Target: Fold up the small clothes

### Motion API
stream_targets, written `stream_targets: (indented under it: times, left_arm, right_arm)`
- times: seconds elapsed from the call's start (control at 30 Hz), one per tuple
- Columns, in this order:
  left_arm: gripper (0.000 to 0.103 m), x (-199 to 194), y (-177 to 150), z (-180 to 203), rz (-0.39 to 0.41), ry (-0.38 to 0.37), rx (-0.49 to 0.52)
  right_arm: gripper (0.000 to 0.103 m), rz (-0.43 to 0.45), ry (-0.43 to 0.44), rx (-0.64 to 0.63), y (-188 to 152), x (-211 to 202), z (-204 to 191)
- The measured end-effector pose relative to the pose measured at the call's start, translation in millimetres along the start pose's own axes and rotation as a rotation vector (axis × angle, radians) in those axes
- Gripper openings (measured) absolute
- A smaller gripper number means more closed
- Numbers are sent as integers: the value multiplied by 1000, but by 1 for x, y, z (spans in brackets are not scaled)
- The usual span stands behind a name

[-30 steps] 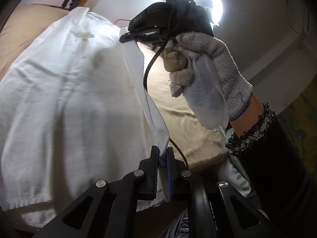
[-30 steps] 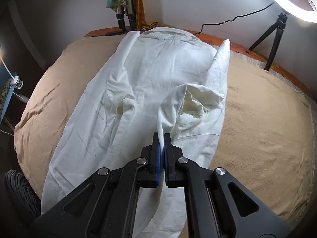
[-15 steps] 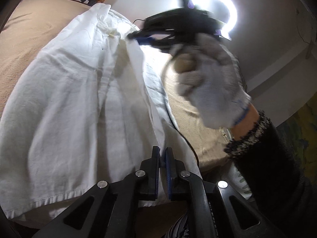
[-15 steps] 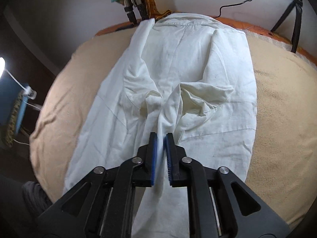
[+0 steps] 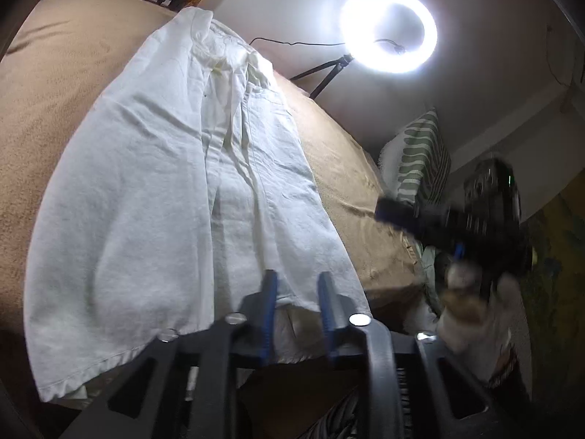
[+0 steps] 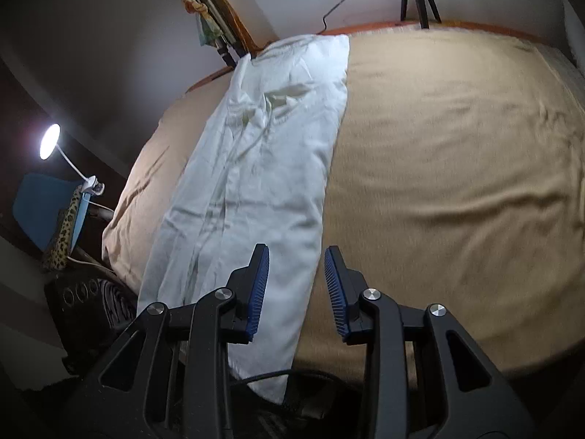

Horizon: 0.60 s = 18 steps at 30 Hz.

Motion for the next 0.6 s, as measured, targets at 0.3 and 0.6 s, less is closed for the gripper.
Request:
stream_targets:
  times: [0.3, 0.6]
  left_arm:
    - [29, -32, 1, -27, 61, 113, 57]
    - [36, -65, 19, -105, 142, 328, 13]
  right_arm:
    - [19, -99, -55, -30, -60, 36, 6]
    - [17, -125, -104, -83, -68, 31, 0]
Point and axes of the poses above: each gripper's, at about its wrist camera, not at the fingertips, and x roughly the way its jaws point, z to its right, y to its top, the point moved 10 cm from there along x, roughly the way its jaws point, and after that the axes turned 14 degrees about y, right-handed, at the moved point
